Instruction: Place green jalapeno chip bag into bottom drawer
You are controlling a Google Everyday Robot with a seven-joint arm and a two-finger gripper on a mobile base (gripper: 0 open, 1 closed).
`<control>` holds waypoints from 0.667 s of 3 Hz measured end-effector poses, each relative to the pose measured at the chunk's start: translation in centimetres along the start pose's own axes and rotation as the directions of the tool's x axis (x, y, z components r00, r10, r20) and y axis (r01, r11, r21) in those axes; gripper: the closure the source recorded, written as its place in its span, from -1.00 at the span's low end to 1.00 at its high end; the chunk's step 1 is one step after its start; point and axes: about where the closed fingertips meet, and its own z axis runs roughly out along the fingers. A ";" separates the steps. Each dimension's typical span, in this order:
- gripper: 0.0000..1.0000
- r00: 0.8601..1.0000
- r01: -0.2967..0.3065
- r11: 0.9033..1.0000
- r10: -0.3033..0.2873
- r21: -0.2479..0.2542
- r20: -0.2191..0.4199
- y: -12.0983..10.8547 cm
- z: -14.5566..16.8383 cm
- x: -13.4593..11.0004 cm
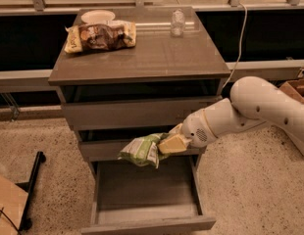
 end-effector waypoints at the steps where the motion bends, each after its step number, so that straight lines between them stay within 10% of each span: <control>1: 1.00 0.998 -0.066 0.997 0.066 -0.033 -0.007 -5.2 5.5 5.6; 2: 1.00 0.991 -0.133 0.990 0.133 -0.041 0.011 -8.8 9.4 10.3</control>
Offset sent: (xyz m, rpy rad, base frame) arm 0.0510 -0.0246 -0.2483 0.0652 0.1809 -0.1248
